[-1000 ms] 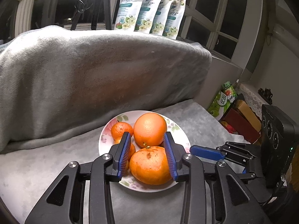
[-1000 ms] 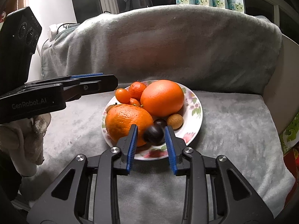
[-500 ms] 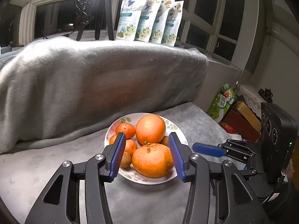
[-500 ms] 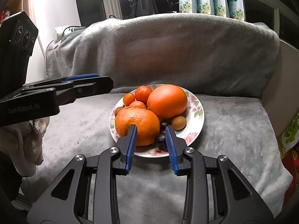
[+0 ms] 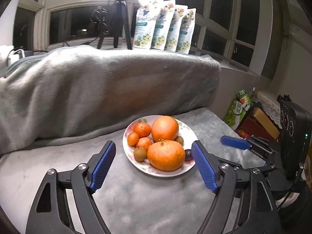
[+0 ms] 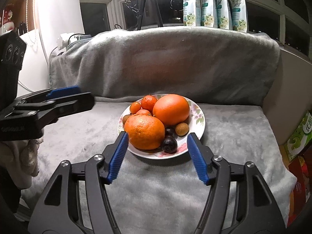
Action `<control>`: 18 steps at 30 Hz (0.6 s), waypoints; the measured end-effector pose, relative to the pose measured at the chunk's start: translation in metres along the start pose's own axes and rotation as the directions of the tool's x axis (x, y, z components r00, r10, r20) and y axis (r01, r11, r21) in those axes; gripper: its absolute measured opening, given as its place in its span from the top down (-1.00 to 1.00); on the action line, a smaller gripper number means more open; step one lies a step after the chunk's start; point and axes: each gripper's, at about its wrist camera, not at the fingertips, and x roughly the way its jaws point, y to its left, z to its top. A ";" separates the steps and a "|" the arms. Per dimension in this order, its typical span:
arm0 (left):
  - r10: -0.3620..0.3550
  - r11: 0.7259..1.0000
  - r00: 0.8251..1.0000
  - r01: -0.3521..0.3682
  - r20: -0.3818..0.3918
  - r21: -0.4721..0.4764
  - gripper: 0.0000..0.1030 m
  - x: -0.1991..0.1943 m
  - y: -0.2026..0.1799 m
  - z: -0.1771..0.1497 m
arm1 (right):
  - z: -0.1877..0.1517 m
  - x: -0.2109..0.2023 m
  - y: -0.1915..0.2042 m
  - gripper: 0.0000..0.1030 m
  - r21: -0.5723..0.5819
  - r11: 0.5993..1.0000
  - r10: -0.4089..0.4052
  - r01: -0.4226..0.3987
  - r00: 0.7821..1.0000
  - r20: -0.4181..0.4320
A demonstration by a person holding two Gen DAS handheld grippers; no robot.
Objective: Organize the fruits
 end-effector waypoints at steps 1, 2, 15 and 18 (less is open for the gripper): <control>0.007 1.000 1.000 -0.007 0.002 -0.004 -0.56 -0.003 0.000 -0.002 | 0.000 -0.002 0.000 -0.68 -0.001 1.000 -0.005 0.005 1.000 0.006; 0.012 1.000 1.000 -0.012 0.004 -0.005 -0.56 -0.006 0.000 -0.003 | -0.001 -0.006 0.001 -0.75 -0.001 1.000 -0.018 0.018 1.000 0.021; 0.143 0.989 0.989 -0.144 0.038 0.028 -0.88 -0.038 -0.015 -0.020 | -0.002 -0.024 0.014 -0.75 -0.013 0.997 -0.069 0.070 0.996 0.056; 0.147 0.989 0.988 -0.148 0.042 0.019 -0.90 -0.043 -0.015 -0.022 | -0.003 -0.028 0.014 -0.75 -0.006 0.997 -0.073 0.073 0.995 0.064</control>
